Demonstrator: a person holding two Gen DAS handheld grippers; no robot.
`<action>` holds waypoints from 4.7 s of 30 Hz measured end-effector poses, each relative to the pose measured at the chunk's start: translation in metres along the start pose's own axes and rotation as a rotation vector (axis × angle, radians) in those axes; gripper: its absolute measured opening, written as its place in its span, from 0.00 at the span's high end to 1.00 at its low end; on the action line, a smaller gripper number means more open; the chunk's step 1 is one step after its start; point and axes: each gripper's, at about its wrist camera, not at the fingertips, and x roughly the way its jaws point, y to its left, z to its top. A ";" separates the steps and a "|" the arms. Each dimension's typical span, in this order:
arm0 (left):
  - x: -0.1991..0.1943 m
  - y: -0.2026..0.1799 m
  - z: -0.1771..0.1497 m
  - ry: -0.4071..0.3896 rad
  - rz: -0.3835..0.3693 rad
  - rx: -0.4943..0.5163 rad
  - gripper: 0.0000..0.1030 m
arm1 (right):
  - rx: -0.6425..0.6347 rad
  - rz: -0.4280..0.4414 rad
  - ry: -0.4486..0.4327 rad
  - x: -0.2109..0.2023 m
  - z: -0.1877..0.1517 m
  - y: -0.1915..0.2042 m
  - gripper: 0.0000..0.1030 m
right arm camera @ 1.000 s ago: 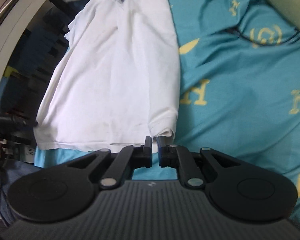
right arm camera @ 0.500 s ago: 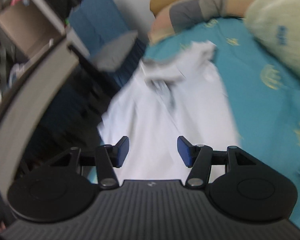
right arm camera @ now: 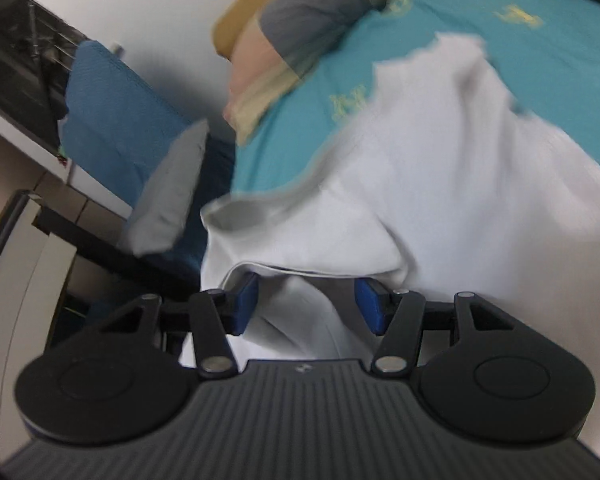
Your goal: Fold clothes
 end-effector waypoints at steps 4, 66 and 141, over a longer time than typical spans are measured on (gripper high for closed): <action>0.004 0.016 0.004 -0.015 0.007 -0.046 0.21 | -0.202 0.002 -0.002 0.025 0.017 0.041 0.45; -0.037 0.037 0.005 -0.053 0.080 -0.074 0.21 | -1.407 -0.051 0.171 -0.056 -0.140 0.083 0.36; -0.187 -0.034 -0.047 0.439 -0.155 0.518 1.00 | -0.231 -0.109 -0.006 -0.452 -0.157 -0.062 0.24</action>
